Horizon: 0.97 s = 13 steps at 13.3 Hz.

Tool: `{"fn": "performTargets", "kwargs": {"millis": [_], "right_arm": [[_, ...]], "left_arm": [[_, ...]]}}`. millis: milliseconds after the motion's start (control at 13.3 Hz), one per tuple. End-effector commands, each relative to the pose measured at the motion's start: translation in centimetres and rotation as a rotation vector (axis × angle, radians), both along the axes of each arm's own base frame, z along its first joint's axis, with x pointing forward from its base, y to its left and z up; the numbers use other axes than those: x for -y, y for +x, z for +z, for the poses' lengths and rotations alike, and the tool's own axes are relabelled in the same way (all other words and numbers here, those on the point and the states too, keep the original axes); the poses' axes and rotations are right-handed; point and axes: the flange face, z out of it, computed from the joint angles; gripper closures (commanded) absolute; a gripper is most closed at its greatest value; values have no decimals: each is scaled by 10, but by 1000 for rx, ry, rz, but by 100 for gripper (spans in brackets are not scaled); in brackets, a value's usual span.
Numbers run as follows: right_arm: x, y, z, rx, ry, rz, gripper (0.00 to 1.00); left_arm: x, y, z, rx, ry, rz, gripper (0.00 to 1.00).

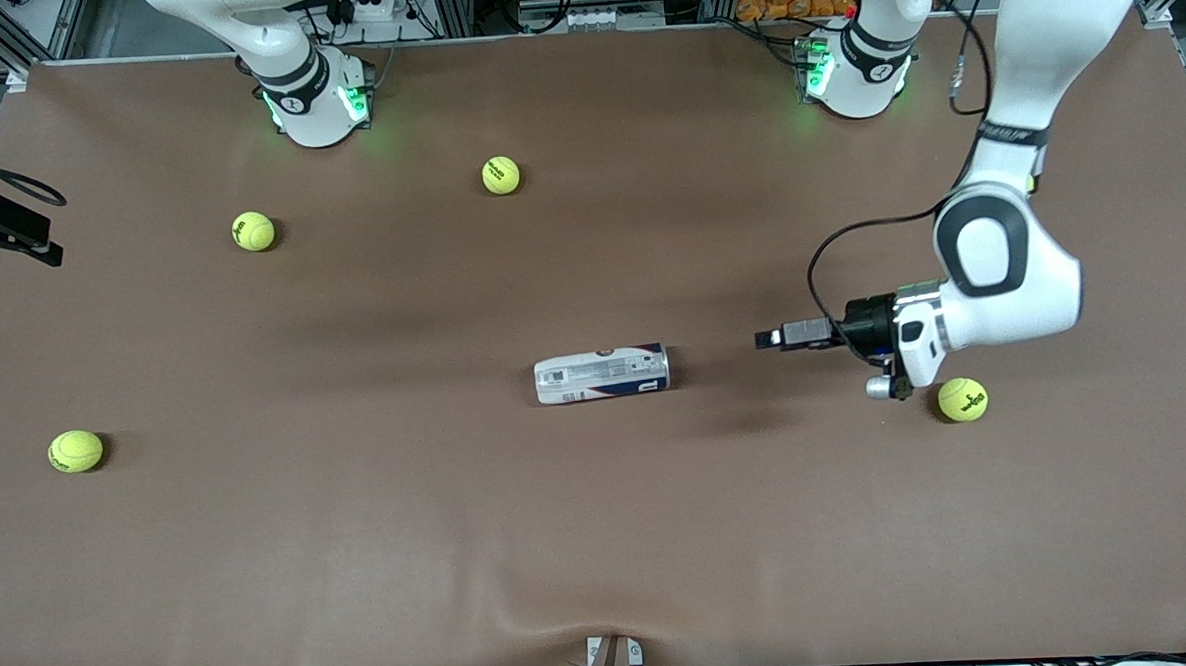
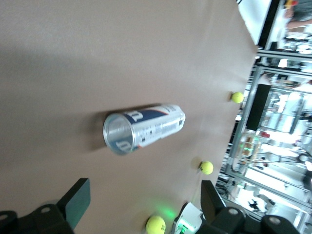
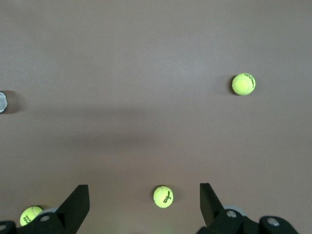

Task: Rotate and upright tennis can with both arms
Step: 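Retract the right gripper while the left gripper reaches the can, then close the left gripper around the can's open end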

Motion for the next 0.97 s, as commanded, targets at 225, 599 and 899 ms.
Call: {"fn": "performTargets", "kwargs": {"millis": [225, 599, 899], "right_arm": [[-1, -11, 3, -8, 23, -42, 0], [1, -30, 20, -20, 26, -47, 0], [3, -41, 29, -13, 27, -48, 0]], "left_arm": [[53, -8, -52, 69, -47, 67, 0], [85, -19, -103, 91, -138, 88, 0], [108, -22, -112, 65, -176, 110, 0]]}}
